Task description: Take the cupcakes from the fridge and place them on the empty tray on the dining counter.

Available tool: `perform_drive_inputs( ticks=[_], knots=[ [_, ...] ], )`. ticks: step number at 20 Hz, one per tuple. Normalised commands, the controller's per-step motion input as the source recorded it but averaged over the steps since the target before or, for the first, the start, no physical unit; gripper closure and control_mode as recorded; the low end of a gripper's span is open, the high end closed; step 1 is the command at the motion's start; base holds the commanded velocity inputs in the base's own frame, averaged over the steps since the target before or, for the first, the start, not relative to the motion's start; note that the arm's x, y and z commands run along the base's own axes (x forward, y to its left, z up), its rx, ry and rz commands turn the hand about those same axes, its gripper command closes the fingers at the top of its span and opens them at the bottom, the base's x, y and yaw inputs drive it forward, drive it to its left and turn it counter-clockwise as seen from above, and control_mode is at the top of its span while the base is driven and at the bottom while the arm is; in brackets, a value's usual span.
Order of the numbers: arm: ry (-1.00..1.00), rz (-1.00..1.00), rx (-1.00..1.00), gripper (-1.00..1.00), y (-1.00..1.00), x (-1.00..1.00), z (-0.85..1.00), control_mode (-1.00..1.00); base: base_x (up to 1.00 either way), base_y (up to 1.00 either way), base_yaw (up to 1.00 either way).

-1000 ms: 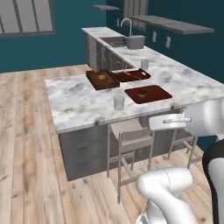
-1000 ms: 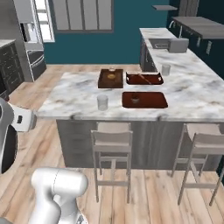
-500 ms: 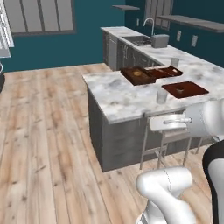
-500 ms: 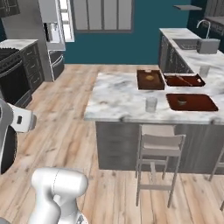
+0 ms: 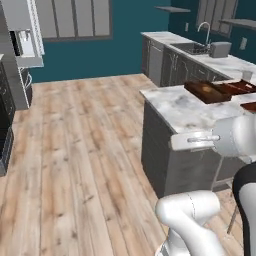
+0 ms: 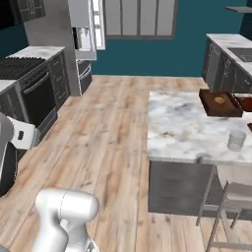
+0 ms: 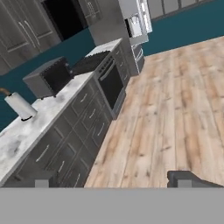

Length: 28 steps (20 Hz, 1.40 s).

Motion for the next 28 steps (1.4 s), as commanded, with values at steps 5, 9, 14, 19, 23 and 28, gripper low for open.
perform_drive_inputs(
  ticks=[5,9,14,19,23,28],
  knots=[
    [0.0,0.0,0.0,-1.0,0.0,0.0,0.0,1.0,1.0,0.99,0.01],
    [0.0,0.0,0.0,-1.0,0.0,0.0,0.0,1.0,1.0,0.47,0.0],
    [0.0,0.0,0.0,-1.0,0.0,0.0,0.0,1.0,1.0,-0.18,0.0],
    [0.0,0.0,0.0,-1.0,0.0,0.0,0.0,1.0,1.0,-0.83,-0.03],
    [0.0,0.0,0.0,-1.0,0.0,0.0,0.0,1.0,1.0,-0.53,-0.09],
    [0.0,0.0,0.0,-1.0,0.0,0.0,0.0,1.0,1.0,-0.02,-0.07]
  ],
)
